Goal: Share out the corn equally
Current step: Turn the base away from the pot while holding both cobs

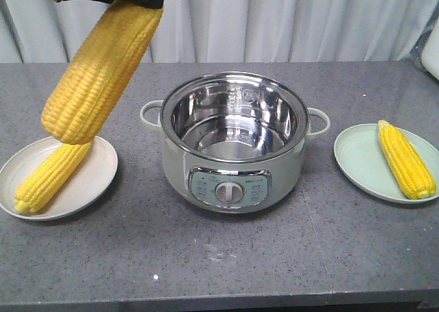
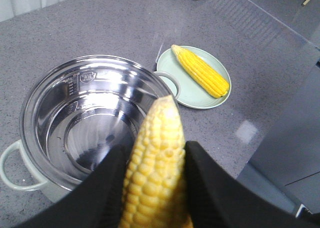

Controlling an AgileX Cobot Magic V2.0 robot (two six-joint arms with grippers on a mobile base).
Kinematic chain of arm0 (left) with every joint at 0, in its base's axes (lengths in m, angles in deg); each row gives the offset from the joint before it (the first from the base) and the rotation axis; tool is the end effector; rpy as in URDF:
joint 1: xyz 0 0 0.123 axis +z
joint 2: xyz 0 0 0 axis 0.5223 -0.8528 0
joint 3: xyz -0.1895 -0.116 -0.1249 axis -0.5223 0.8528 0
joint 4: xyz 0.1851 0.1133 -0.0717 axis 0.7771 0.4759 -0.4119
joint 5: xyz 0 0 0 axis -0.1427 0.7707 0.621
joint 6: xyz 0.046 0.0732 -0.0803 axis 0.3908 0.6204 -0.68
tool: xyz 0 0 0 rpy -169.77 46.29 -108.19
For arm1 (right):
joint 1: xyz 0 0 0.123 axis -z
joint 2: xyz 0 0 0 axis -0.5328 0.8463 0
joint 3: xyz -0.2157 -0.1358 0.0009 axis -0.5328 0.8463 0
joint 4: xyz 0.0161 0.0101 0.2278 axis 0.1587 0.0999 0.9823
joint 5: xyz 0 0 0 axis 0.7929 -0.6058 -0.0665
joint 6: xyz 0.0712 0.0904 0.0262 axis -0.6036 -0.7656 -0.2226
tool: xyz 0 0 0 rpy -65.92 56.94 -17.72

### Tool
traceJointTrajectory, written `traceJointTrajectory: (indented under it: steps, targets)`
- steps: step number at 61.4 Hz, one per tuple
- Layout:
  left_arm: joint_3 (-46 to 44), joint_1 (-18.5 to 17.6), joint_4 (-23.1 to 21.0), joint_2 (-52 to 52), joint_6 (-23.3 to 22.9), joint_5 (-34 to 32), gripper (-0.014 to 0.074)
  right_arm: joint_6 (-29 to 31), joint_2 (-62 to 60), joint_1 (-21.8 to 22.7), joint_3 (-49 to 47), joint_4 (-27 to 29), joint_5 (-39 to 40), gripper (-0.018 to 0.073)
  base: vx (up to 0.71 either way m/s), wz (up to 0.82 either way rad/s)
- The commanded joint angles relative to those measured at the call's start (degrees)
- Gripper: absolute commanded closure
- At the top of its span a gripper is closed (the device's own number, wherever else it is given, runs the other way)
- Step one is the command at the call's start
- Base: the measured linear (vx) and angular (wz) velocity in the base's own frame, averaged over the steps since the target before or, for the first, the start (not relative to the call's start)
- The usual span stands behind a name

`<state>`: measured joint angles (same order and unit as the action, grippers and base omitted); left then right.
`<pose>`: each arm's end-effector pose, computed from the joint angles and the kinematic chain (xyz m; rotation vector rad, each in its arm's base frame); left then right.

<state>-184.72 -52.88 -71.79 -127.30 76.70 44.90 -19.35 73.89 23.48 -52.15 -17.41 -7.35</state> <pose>0.2546 -0.1583 0.4551 0.6799 2.1421 -0.7365 0.1422 0.0285 0.5384 -0.4113 1.8187 -0.0158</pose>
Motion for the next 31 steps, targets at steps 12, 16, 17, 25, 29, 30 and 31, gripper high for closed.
traceJointTrajectory:
  steps: [12,16,17,25,29,30,31]
  targets:
    - [-1.2,0.1,-2.0,2.1,-0.5,-1.7,0.0603,0.0,-0.2,0.2,-1.1,-0.2,3.9,0.0564,-0.01,-0.05]
    - [-1.2,0.1,-2.0,2.1,-0.5,-1.7,0.0603,0.0,-0.2,0.2,-1.1,-0.2,3.8,0.0564,-0.02,-0.08]
    - [-1.2,0.1,-2.0,2.1,-0.5,-1.7,0.0603,0.0,-0.2,0.2,-1.1,-0.2,3.8,0.0564,-0.03,-0.10]
    - [-1.2,0.1,-2.0,2.1,-0.5,-1.7,0.0603,0.0,-0.2,0.2,-1.1,-0.2,3.8,0.0564,-0.03,-0.12]
    - [-1.2,0.1,-2.0,2.1,-0.5,-1.7,0.0603,0.0,-0.2,0.2,-1.1,-0.2,3.8,0.0564,-0.04,-0.15]
    - [-1.2,0.1,-2.0,2.1,-0.5,-1.7,0.0603,0.0,-0.2,0.2,-1.1,-0.2,3.8,0.0564,-0.04,-0.16]
    - [-1.2,0.1,-2.0,2.1,-0.5,-1.7,0.0603,0.0,-0.2,0.2,-1.1,-0.2,3.8,0.0564,-0.04,-0.16]
